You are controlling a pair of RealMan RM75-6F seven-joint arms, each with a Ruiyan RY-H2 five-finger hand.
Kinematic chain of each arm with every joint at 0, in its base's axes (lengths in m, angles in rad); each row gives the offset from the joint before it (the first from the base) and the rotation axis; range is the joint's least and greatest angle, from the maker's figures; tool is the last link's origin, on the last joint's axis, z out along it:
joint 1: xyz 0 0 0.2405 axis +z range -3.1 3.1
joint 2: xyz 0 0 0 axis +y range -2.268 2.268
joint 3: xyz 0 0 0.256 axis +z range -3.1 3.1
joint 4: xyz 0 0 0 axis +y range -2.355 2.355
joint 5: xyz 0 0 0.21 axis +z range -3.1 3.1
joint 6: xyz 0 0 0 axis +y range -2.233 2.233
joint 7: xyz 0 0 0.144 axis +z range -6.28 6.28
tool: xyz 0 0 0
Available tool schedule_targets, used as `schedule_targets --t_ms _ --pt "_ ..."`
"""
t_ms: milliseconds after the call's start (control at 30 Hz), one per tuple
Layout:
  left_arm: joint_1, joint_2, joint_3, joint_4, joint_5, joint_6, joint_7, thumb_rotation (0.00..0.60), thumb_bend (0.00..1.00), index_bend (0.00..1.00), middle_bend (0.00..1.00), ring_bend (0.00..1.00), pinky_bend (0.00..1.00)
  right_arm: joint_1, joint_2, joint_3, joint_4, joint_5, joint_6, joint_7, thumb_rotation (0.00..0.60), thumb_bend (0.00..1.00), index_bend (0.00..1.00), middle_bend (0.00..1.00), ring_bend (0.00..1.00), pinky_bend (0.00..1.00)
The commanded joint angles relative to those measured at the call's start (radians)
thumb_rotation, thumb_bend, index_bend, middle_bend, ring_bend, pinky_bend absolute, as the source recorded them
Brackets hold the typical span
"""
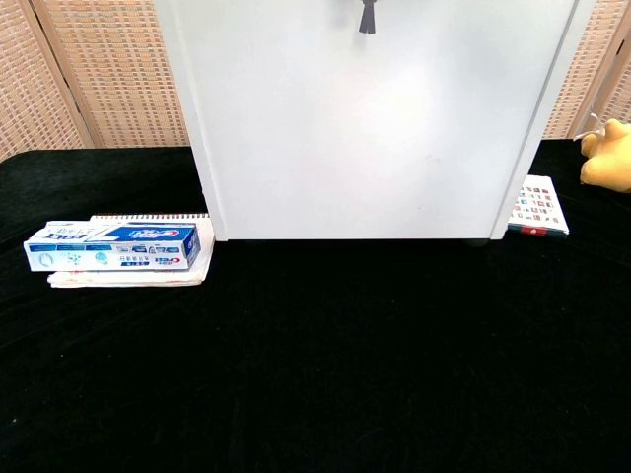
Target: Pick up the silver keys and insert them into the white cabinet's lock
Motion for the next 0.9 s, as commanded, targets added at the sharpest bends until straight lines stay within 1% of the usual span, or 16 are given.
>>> schedule_targets --t_ms 33,900 --pt "0.000 0.000 0.000 0.000 -0.001 0.001 -0.001 0.600 0.00 0.00 0.00 0.00 0.00 0.001 -0.003 -0.001 0.004 0.006 -0.001 -0.005 0.600 0.58 0.71 0.92 0.90 1.00" --pt "0.003 0.003 0.001 -0.002 0.002 0.009 -0.004 0.600 0.00 0.00 0.00 0.00 0.00 -0.011 0.014 -0.020 0.001 0.026 0.018 -0.028 0.600 0.57 0.70 0.92 0.90 1.00"
